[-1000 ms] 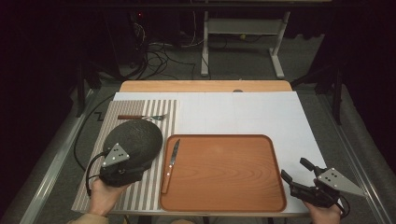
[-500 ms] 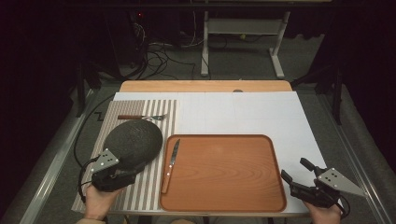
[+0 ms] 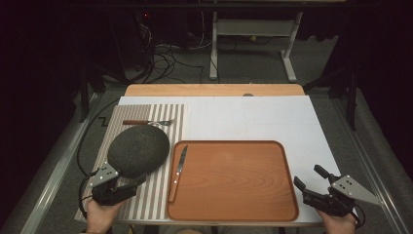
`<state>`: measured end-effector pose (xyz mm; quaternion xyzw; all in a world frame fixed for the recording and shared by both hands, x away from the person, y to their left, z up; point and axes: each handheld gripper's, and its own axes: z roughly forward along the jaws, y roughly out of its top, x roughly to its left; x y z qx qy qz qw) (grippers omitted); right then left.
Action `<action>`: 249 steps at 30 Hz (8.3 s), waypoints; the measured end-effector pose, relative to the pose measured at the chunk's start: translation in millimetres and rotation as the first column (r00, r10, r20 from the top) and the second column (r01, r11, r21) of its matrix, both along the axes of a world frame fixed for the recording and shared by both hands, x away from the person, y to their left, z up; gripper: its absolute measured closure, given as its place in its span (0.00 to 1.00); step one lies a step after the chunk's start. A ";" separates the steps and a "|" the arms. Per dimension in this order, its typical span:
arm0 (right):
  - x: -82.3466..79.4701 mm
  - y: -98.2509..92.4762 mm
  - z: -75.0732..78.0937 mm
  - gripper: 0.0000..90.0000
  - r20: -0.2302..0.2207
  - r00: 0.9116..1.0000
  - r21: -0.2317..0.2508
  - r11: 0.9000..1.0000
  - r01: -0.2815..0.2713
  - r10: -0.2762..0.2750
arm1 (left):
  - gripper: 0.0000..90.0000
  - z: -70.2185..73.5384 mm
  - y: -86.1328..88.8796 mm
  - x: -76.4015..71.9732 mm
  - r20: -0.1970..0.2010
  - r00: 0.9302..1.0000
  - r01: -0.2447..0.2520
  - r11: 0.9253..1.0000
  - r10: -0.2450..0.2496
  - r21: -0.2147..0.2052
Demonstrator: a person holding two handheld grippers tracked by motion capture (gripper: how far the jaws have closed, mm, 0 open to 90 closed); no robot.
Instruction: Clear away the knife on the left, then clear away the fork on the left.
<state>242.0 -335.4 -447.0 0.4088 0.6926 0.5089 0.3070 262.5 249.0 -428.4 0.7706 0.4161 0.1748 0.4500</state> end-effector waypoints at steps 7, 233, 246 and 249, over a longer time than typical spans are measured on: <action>1.1 -0.7 -0.3 0.21 -0.003 1.000 0.007 1.000 0.018 -0.018 | 0.42 -12.0 9.4 -3.6 -0.002 0.999 -0.032 0.999 0.032 -0.016; -3.0 0.2 -1.4 0.23 -0.020 0.999 -0.023 0.999 0.030 -0.031 | 0.42 -11.7 41.5 276.6 -0.423 0.850 -0.176 0.926 0.315 0.335; -1.8 0.6 -1.5 0.23 -0.023 0.999 -0.026 0.999 0.026 -0.027 | 0.46 -14.9 32.7 273.5 -0.396 0.889 -0.078 0.929 0.229 0.361; -2.3 0.6 -1.2 0.23 -0.021 0.999 -0.025 0.999 0.027 -0.028 | 0.48 -16.6 32.3 273.3 -0.409 0.890 -0.048 0.935 0.200 0.351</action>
